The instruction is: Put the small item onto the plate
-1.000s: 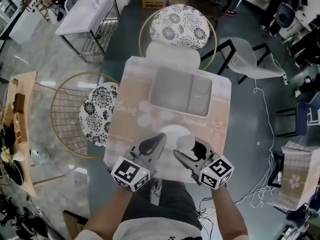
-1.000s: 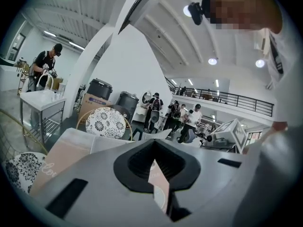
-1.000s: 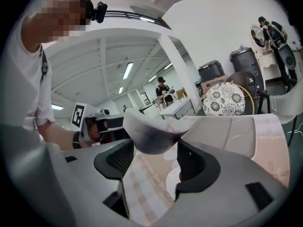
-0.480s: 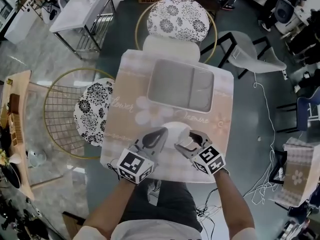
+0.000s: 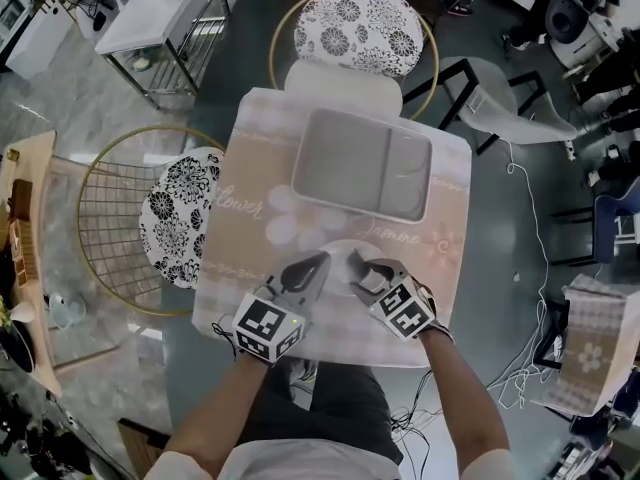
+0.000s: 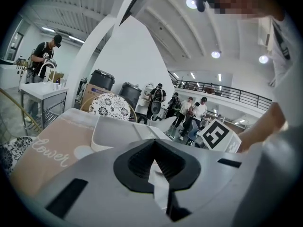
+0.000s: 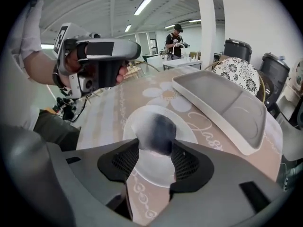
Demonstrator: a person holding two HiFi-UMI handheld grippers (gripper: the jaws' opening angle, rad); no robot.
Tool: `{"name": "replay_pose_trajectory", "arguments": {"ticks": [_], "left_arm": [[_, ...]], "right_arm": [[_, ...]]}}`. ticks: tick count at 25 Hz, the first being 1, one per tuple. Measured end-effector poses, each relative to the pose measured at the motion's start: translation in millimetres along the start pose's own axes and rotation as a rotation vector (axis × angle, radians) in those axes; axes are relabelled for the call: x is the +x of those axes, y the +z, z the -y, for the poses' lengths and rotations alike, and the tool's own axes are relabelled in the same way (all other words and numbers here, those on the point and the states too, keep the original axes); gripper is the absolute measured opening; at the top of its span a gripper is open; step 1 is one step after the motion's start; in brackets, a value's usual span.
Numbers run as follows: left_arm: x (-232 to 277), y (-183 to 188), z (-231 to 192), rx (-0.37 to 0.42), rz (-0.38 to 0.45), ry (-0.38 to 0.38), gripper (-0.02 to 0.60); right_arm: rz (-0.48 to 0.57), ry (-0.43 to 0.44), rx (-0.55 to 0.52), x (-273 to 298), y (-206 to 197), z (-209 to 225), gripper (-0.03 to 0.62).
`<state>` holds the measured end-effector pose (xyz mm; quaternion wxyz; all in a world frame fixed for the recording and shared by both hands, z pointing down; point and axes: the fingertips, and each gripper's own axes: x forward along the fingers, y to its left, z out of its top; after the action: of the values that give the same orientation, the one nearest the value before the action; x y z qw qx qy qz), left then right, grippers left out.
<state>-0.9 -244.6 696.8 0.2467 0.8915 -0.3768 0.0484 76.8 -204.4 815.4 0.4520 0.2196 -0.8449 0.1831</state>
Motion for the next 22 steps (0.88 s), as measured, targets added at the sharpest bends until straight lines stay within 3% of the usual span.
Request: {"name": "replay_pose_trajectory", "arguments": {"ticks": [17, 22], "left_arm": [[-7.5, -13.2, -6.2, -0.031, -0.038, 0.025, 0.005], [-16.6, -7.5, 5.4, -0.041, -0.061, 0.022, 0.005]], "right_arm": [[-0.101, -0.004, -0.102, 13.8, -2.9, -19.2, 0.227], [-0.033, -0.012, -0.056, -8.5, 14.9, -25.0, 0.227]]}}
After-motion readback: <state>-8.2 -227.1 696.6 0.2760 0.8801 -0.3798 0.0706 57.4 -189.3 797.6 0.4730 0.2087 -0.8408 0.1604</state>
